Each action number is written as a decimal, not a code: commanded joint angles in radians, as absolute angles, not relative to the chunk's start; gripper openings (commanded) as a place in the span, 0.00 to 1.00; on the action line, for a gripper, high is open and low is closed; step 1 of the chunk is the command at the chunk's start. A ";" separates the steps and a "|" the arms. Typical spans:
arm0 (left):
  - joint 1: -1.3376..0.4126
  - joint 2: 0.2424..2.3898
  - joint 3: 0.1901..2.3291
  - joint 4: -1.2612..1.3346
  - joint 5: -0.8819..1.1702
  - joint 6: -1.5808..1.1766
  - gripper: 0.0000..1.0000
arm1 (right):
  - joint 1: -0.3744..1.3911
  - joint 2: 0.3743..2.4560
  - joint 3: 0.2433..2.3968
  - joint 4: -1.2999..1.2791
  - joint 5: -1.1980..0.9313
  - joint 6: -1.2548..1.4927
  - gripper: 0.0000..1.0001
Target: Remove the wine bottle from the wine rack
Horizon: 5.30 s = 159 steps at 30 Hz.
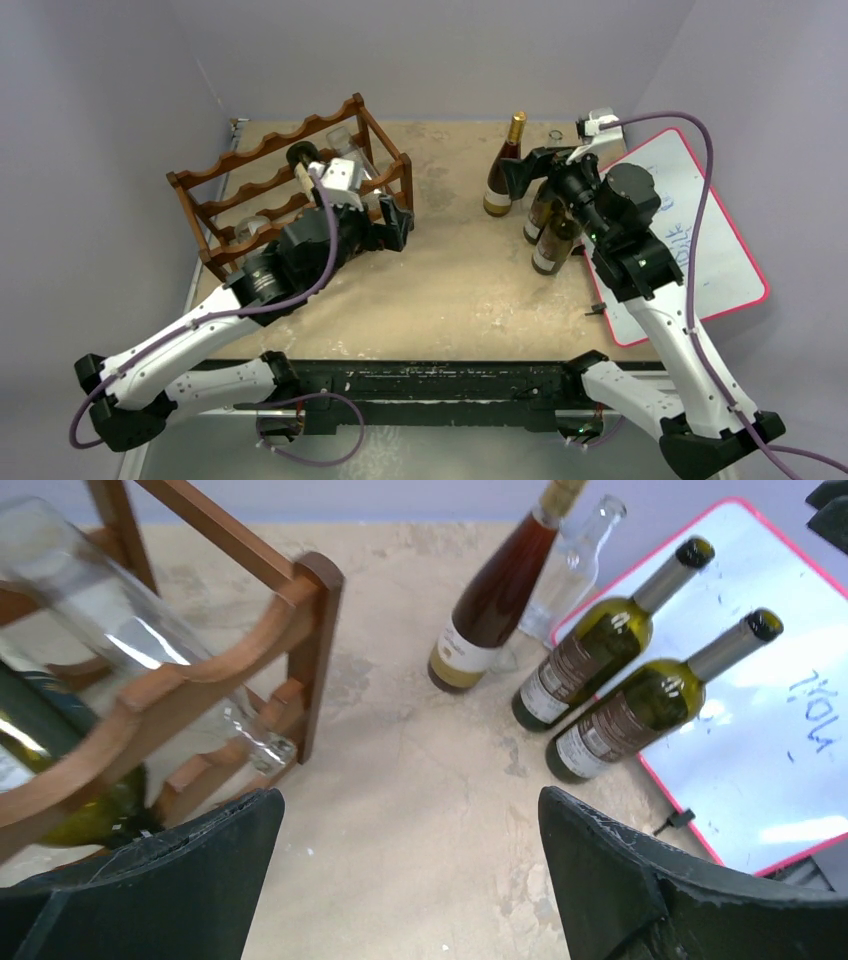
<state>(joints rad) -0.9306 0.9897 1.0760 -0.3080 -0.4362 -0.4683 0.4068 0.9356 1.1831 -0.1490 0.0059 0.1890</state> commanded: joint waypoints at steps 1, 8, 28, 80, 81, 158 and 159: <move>-0.929 0.926 1.085 -0.321 -0.565 -0.404 1.00 | 0.411 0.988 1.203 -0.040 -0.064 0.162 1.00; -0.893 1.020 1.284 -0.517 -0.662 -0.312 1.00 | 0.423 1.166 1.262 -0.052 -0.216 0.205 1.00; -0.433 1.012 1.324 -0.514 -0.443 -0.304 1.00 | 0.808 1.593 1.317 0.202 -0.186 0.397 1.00; -0.433 0.850 1.243 -0.632 -0.416 -0.403 1.00 | 0.972 1.925 1.225 0.650 0.035 0.593 0.72; -0.433 0.850 1.243 -0.634 -0.416 -0.405 1.00 | 0.971 1.931 1.230 0.649 0.036 0.595 0.71; -0.433 0.911 0.906 -0.471 -0.426 -0.569 1.00 | 1.055 1.596 0.992 0.512 0.016 0.617 0.00; -0.433 0.912 0.910 -0.470 -0.422 -0.570 1.00 | 1.057 1.589 0.978 0.510 0.014 0.616 0.00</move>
